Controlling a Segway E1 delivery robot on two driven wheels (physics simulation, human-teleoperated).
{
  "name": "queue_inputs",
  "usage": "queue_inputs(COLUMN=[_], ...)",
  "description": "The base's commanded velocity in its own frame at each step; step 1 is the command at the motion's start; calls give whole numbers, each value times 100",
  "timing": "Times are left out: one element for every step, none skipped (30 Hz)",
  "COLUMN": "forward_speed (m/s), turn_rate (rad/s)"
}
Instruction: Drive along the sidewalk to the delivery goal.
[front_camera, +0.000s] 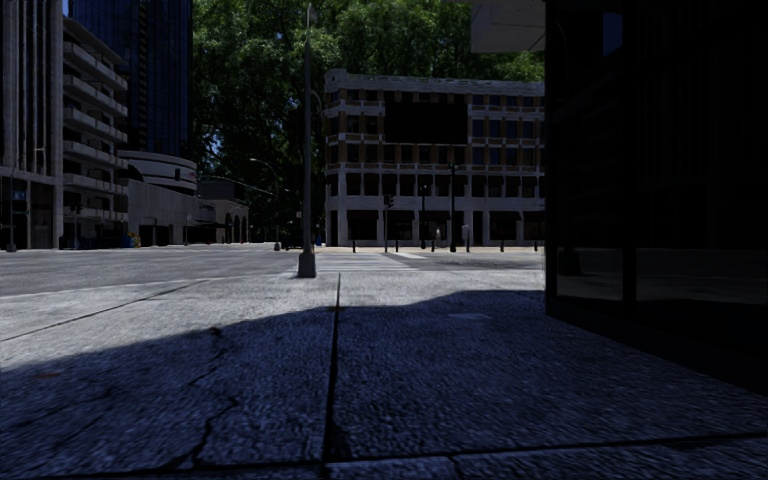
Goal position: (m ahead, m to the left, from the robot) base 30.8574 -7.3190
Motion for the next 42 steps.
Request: queue_inputs(forward_speed=[200, 200, 200, 200, 200, 200, 200, 200, 200, 200, 200, 200, 200, 200, 200, 200, 200, 200, 200, 200, 200, 200, 200, 200, 200, 200, 200, 200, 200, 200, 200, 200, 200, 200, 200, 200, 200, 200, 200, 200, 200, 200], turn_rate=[0, 0, 0, 0, 0, 0, 0, 0, 0, 0, 0, 0, 0, 0, 0, 0, 0, 0, 0, 0, 0, 0, 0, 0, 0, 0, 0, 0, 0, 0, 0, 0, 0, 0, 0, 0, 0, 0, 0, 0, 0, 0])
